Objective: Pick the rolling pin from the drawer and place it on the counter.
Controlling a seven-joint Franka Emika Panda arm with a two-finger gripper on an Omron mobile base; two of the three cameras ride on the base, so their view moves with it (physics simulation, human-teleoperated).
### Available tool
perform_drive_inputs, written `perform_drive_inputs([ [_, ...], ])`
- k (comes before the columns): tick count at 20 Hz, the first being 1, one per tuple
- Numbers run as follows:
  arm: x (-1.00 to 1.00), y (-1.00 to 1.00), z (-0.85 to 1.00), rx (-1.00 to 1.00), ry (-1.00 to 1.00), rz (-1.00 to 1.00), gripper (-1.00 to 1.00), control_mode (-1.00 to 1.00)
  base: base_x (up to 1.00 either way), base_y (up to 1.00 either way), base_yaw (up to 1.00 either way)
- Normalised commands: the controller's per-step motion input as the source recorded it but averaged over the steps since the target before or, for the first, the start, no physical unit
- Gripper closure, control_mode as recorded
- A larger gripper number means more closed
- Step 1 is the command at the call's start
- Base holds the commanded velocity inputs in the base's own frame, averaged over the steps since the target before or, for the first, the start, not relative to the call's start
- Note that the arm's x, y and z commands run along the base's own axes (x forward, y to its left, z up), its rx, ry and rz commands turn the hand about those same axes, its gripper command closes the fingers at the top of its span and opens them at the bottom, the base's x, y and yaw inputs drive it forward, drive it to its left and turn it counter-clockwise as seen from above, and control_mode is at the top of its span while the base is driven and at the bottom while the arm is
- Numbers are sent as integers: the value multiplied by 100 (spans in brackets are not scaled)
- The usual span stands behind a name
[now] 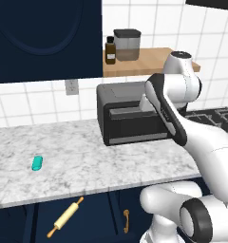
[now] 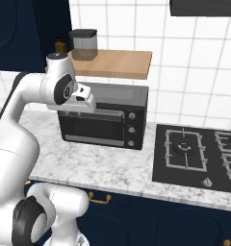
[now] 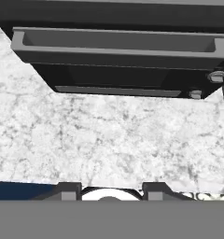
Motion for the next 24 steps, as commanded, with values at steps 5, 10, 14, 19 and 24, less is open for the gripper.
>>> perform_drive_inputs([
  [5,-55,45,-3,-1,-5,9,-100,-100,0,0,0],
  [10,-64,100,-43,4,0,10,-100,-100,0,0,0],
  [14,-38,100,-35,1,3,8,-100,-100,0,0,0],
  [19,-47,100,-40,0,3,10,-100,-100,0,0,0],
  [24,-45,85,-60,0,7,11,-100,-100,0,0,0],
])
